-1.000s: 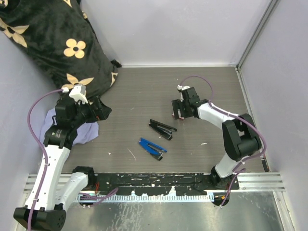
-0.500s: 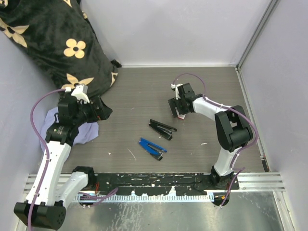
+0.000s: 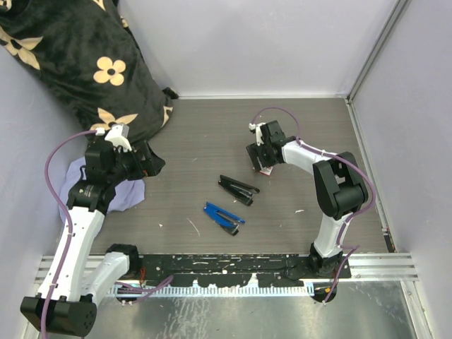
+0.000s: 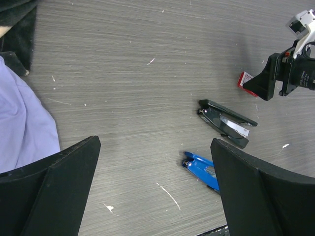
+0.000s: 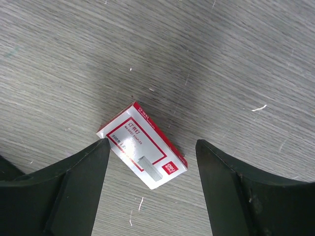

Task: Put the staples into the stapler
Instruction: Pick up the staple box from the center of the board.

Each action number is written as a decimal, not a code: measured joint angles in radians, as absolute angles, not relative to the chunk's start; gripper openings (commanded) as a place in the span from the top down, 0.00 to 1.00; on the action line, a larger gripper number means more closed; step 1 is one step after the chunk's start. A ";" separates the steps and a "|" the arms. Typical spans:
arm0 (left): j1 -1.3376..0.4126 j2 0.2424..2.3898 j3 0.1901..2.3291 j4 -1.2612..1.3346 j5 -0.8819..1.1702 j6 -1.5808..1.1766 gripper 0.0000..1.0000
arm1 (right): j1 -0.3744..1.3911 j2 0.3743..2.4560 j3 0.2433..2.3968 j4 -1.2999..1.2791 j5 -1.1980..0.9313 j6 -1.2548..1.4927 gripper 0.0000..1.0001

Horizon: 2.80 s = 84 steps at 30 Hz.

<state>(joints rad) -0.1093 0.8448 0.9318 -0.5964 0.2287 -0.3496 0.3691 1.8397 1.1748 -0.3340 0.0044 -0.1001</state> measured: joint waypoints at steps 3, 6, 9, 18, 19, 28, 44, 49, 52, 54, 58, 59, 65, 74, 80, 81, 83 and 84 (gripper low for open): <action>-0.109 0.845 0.932 -0.596 0.229 -0.350 0.02 | 0.369 1.840 1.175 -0.338 -0.011 -0.104 0.19; -0.109 0.845 0.932 -0.596 0.229 -0.350 0.02 | 0.369 1.839 1.174 -0.347 -0.031 -0.108 0.17; -0.109 0.845 0.932 -0.596 0.230 -0.350 0.02 | 0.369 1.839 1.172 -0.353 -0.044 -0.113 0.17; -0.109 0.845 0.932 -0.596 0.232 -0.350 0.02 | 0.369 1.839 1.161 -0.371 -0.058 -0.132 0.16; -0.109 0.845 0.932 -0.596 0.232 -0.350 0.02 | 0.369 1.839 1.159 -0.371 -0.059 -0.134 0.17; -0.109 0.846 0.932 -0.596 0.232 -0.350 0.02 | 0.397 1.822 1.144 -0.397 -0.072 -0.138 0.21; -0.109 0.856 0.932 -0.599 0.232 -0.350 0.02 | 0.456 1.822 1.135 -0.404 -0.001 -0.140 0.36; -0.109 0.858 0.932 -0.601 0.232 -0.350 0.02 | 0.455 1.822 1.135 -0.403 0.005 -0.141 0.41; -0.109 0.859 0.932 -0.602 0.232 -0.350 0.02 | 0.450 1.822 1.135 -0.401 0.006 -0.140 0.44; -0.109 0.860 0.932 -0.603 0.233 -0.350 0.02 | 0.445 1.822 1.135 -0.398 0.006 -0.140 0.45; -0.109 0.863 0.932 -0.603 0.233 -0.350 0.02 | 0.435 1.820 1.133 -0.394 0.006 -0.140 0.46; -0.109 0.863 0.932 -0.603 0.235 -0.350 0.02 | 0.433 1.818 1.131 -0.393 0.009 -0.140 0.46; -0.109 0.880 0.932 -0.603 0.247 -0.351 0.02 | 0.418 1.796 1.120 -0.390 0.027 -0.145 0.48; -0.110 0.908 0.932 -0.603 0.282 -0.353 0.02 | 0.414 1.762 1.116 -0.382 0.025 -0.161 0.46; -0.109 0.908 0.932 -0.603 0.290 -0.354 0.02 | 0.414 1.764 1.116 -0.377 0.025 -0.166 0.35; -0.109 0.908 0.932 -0.603 0.291 -0.354 0.02 | 0.414 1.766 1.116 -0.374 0.025 -0.168 0.34; -0.109 0.909 0.932 -0.603 0.293 -0.354 0.02 | 0.414 1.777 1.117 -0.371 0.025 -0.171 0.35; -0.109 0.909 0.932 -0.603 0.293 -0.354 0.02 | 0.414 1.784 1.117 -0.371 0.025 -0.173 0.36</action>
